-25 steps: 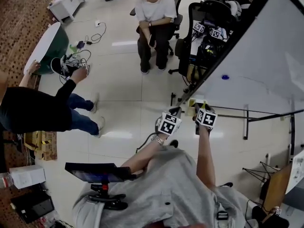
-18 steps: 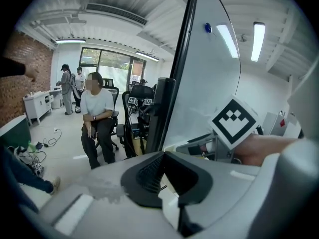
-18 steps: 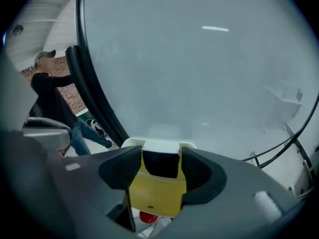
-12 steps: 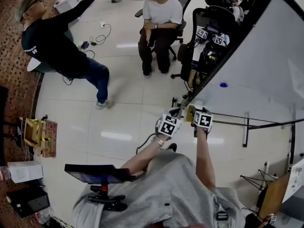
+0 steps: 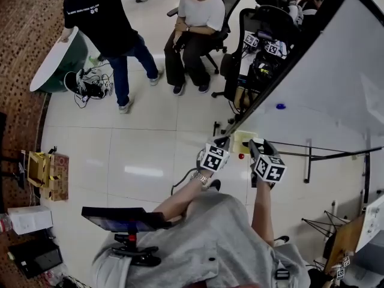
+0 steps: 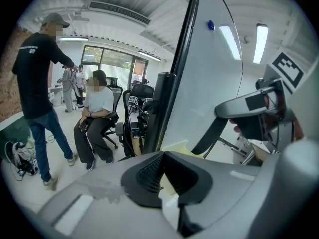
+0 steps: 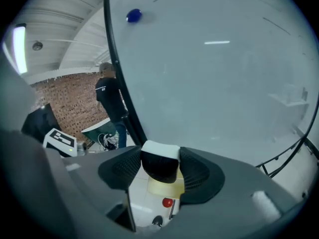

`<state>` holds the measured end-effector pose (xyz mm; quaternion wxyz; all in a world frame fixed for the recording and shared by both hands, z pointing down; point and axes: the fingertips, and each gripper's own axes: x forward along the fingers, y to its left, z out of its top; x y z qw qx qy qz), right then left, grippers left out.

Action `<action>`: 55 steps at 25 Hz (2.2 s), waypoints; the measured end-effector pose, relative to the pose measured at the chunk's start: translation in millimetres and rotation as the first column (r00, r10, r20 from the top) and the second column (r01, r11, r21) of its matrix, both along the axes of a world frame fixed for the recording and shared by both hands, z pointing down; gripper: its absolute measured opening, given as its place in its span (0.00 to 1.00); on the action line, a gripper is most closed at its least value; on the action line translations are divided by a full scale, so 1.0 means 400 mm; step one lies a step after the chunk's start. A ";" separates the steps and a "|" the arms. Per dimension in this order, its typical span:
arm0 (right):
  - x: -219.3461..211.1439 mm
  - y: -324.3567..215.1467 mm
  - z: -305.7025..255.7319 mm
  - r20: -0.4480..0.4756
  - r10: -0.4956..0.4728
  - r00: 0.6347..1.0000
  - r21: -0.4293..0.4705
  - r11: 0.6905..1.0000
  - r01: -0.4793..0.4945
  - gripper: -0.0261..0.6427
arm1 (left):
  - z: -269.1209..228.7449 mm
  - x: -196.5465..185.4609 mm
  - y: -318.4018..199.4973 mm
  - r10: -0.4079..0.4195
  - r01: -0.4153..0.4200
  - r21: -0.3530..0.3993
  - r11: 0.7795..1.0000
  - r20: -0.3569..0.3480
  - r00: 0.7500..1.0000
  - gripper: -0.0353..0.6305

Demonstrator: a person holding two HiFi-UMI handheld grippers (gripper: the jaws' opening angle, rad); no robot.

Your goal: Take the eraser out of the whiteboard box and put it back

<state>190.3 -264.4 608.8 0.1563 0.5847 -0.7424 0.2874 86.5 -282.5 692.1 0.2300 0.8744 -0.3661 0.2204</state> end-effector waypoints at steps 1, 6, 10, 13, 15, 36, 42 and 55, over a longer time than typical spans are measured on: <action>-0.003 0.013 0.000 -0.006 -0.003 1.000 -0.002 1.000 0.003 0.41 | 0.000 0.002 0.001 0.003 -0.003 -0.001 1.000 -0.002 1.000 0.06; -0.012 0.026 0.112 -0.050 0.007 0.999 -0.069 0.998 -0.010 0.41 | 0.003 0.013 0.011 0.025 -0.025 -0.005 1.000 -0.006 1.000 0.06; -0.025 0.002 0.229 -0.089 0.008 0.996 -0.104 0.994 -0.018 0.41 | 0.006 0.015 0.024 0.043 -0.043 -0.007 0.999 -0.010 0.999 0.06; -0.027 -0.001 0.321 -0.113 0.014 0.993 -0.143 0.989 -0.030 0.41 | 0.012 0.012 0.032 0.044 -0.045 -0.011 0.999 -0.011 0.999 0.06; -0.023 0.000 0.354 -0.126 0.035 0.991 -0.146 0.988 -0.054 0.41 | 0.010 0.010 0.037 0.049 -0.050 -0.011 0.999 -0.014 0.999 0.06; -0.121 0.233 0.184 -0.032 -0.077 0.997 0.012 0.997 0.077 0.04 | 0.009 0.041 0.262 -0.033 0.033 0.012 0.999 -0.005 0.999 0.06; -0.138 0.421 0.227 0.039 -0.141 0.989 -0.022 0.990 0.142 0.04 | 0.045 0.051 0.472 -0.114 0.114 -0.017 0.993 0.007 0.993 0.06; -0.199 0.510 0.161 0.026 -0.197 0.980 0.010 0.980 0.196 0.04 | -0.038 -0.003 0.538 -0.143 0.143 0.028 0.989 0.001 0.990 0.06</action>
